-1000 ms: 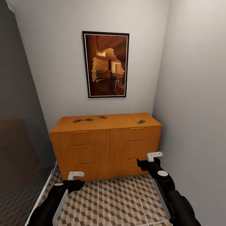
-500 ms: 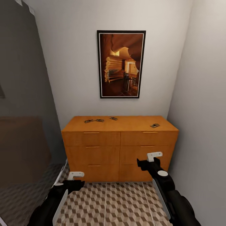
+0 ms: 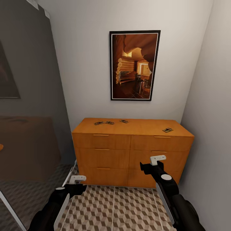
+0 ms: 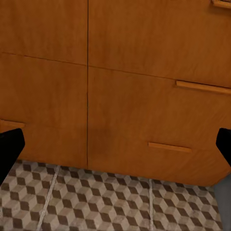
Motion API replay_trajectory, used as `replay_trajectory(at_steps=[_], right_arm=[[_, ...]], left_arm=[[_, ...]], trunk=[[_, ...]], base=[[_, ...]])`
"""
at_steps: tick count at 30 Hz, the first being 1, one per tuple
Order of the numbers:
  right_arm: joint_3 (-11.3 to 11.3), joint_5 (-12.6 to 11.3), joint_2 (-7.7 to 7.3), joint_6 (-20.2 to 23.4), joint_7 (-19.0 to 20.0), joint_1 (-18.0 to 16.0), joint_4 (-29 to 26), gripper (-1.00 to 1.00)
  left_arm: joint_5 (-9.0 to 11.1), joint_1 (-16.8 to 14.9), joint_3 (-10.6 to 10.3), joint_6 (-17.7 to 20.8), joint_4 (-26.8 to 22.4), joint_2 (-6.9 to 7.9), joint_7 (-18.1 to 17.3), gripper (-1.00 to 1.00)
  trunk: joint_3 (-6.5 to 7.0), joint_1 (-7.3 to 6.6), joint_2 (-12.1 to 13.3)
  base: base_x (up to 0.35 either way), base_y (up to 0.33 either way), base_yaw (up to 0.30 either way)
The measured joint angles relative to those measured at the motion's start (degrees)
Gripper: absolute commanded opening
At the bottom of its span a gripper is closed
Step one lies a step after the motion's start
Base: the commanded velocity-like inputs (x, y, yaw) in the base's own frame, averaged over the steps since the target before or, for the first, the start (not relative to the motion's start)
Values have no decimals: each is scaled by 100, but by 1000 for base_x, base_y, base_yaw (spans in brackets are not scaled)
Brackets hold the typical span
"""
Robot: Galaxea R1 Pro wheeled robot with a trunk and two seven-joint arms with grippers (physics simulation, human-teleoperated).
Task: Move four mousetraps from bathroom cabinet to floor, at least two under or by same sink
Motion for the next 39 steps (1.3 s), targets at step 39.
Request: replay_trajectory(at_steps=[39], right_arm=[[0, 0, 0, 0, -10, 0, 0, 100]], left_arm=[[14, -1, -1, 0, 35, -17, -1, 100]], trunk=[[0, 0, 0]], base=[[89, -64, 1]])
